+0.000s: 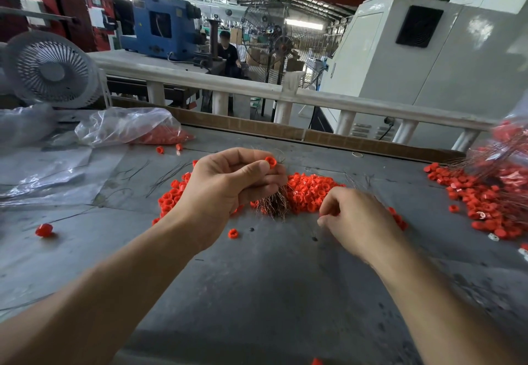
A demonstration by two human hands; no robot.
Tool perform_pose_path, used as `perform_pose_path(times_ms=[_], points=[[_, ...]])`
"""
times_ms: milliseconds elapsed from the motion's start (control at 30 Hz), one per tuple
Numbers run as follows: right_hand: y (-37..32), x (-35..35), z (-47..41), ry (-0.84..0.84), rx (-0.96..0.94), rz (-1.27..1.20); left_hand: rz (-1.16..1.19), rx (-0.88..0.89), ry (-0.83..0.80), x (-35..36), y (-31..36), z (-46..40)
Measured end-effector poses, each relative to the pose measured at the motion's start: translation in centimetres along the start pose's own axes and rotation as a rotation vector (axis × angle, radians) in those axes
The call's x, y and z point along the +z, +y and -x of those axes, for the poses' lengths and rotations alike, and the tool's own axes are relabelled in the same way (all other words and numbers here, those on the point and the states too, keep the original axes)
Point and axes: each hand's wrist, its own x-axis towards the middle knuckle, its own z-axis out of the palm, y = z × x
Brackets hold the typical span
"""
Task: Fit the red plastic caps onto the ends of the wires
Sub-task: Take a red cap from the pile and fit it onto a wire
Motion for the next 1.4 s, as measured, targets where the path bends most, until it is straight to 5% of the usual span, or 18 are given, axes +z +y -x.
perform_pose_path(times_ms=[200, 500, 933, 1400], points=[[-1.4, 0.0, 0.1, 0.161, -0.058, -0.673, -0.031, 0.007, -0.008, 0.1, -0.1, 0.0], [-3.3, -0.6, 1.0, 0.203, -0.139, -1.076, -0.038, 0.006, -0.035, 0.2, -0.3, 0.1], [-5.2, -1.2, 2.5, 0.418, -0.45, -0.719, -0.165, 0.048, -0.106, 0.6, -0.8, 0.5], [-5.0, -1.2, 2.3, 0.444, -0.526, -0.645, -0.243, 0.085, -0.136, 0.3, -0.8, 0.5]])
